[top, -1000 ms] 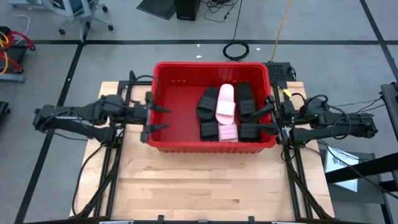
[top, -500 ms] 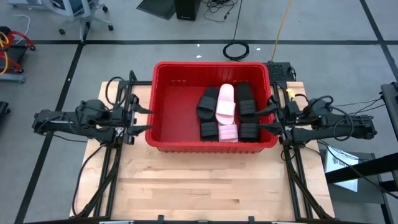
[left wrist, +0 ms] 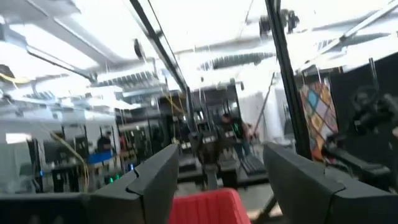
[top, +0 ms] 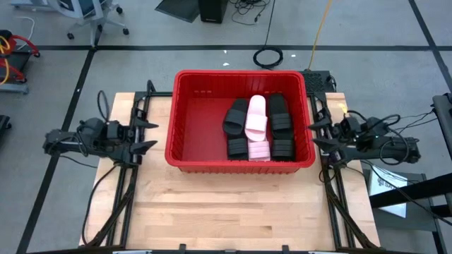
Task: Pick and place slides into bin
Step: Return to Home Position
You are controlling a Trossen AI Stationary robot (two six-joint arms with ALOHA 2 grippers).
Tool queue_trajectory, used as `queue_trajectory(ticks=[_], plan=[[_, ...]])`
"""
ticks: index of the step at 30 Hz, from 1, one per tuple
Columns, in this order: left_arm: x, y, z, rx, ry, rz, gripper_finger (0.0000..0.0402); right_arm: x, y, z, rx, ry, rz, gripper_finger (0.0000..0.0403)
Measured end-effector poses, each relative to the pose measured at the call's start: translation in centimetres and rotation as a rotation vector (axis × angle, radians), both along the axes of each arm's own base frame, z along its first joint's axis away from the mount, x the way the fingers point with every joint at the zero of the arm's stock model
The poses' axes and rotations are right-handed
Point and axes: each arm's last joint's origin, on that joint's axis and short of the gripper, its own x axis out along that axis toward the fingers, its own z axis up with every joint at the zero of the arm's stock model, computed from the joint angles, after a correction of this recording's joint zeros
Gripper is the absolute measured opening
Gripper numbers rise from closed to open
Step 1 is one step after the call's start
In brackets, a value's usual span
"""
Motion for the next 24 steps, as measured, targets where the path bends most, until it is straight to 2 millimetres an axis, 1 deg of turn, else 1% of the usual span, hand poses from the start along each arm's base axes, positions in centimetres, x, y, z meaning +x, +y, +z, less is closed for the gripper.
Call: queue_trajectory(ticks=[8, 13, 19, 24], plan=[[-0.9, 0.1, -1.4, 0.004, -0.091, 0.006, 0.0241, -1.3, 0.0, -1.9, 0.001, -0.116, 0.001, 0.0201], [-1.1, 0.1, -2.4, 0.003, -0.111, 0.007, 0.0241, -1.7, 0.0, -3.4, 0.02, -0.203, 0.014, 0.0201], [-1.3, 0.1, -3.6, -0.007, -0.167, 0.005, 0.0241, -1.9, 0.0, -4.8, 0.021, -0.252, 0.014, 0.0201], [-1.5, 0.1, -5.0, -0.019, -0.228, 0.001, 0.0241, -1.5, 0.0, -5.7, 0.024, -0.23, 0.014, 0.0201]])
